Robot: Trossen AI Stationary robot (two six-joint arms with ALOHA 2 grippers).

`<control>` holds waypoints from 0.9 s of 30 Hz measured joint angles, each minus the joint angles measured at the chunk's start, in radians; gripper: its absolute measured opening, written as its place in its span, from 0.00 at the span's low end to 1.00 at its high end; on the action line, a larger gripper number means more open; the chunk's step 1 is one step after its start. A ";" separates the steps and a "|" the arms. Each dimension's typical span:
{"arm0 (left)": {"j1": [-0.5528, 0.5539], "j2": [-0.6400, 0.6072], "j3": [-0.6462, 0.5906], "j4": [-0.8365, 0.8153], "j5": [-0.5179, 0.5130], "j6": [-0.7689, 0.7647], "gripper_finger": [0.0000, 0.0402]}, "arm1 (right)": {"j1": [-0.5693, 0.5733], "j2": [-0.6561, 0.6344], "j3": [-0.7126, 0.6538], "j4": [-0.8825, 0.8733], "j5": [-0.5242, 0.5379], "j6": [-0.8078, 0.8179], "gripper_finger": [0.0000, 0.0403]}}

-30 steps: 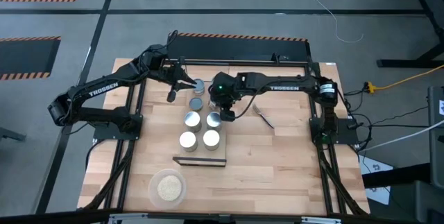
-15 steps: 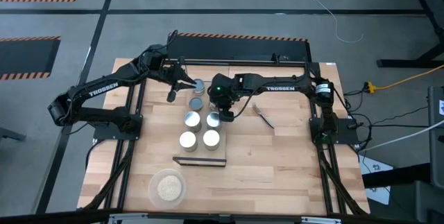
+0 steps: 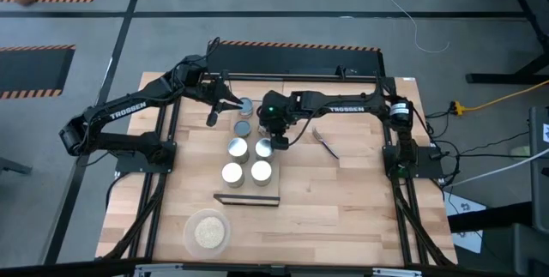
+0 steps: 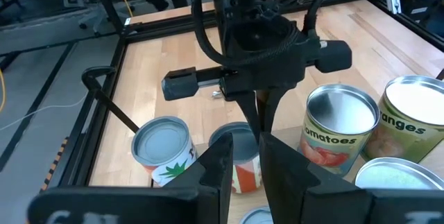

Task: Pick and place cans onto a shelf
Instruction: Put the canned dice tomatoes on the shelf

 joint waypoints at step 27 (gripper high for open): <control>0.000 0.000 0.000 0.000 0.000 0.000 0.16 | 0.000 -0.001 -0.027 0.035 -0.001 0.001 0.13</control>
